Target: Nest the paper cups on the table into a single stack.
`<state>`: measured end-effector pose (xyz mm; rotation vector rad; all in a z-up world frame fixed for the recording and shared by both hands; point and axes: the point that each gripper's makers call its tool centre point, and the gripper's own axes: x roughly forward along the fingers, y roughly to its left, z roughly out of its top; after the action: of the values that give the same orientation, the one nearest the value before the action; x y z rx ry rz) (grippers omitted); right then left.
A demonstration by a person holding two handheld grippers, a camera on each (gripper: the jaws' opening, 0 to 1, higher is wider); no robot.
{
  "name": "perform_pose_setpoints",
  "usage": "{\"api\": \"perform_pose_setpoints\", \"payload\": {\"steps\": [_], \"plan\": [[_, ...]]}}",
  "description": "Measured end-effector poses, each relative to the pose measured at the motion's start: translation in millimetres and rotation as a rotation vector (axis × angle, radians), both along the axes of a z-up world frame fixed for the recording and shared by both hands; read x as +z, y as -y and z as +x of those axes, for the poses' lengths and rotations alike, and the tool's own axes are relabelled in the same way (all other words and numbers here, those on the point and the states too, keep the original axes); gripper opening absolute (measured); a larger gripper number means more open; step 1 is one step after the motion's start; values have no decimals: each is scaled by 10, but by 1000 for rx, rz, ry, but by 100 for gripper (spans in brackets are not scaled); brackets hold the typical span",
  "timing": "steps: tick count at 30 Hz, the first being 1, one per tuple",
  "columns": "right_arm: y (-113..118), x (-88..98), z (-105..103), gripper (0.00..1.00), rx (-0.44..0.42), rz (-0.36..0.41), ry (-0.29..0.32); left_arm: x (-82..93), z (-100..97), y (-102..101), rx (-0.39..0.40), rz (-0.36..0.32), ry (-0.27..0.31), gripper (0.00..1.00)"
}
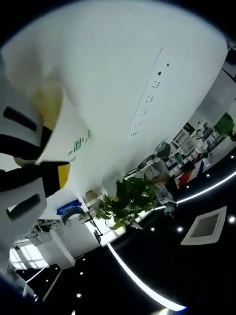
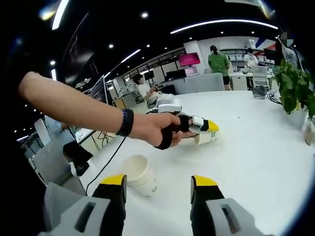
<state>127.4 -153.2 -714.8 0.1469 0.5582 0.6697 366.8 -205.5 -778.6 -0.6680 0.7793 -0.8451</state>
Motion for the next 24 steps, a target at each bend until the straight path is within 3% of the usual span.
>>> {"api": "perform_pose_setpoints", "payload": {"steps": [7,8,13,19,24], "plan": [[-42,6,-9,53,26,-11,1,-81,-26,-249,-99,88,67,0],[-47,8,-17,53,33,-13,1,-43,-124,-283,-118,107,79,0],[-34,30,1,54,50,-22,8,-7,-137,-442,-153,146,112,0],[-79,26,-36,56,78,-33,12,183,-359,-617,-215,212,171,0],[-95,18,-77,58,99,-38,14,178,-476,-785,-289,288,214,0]]}}
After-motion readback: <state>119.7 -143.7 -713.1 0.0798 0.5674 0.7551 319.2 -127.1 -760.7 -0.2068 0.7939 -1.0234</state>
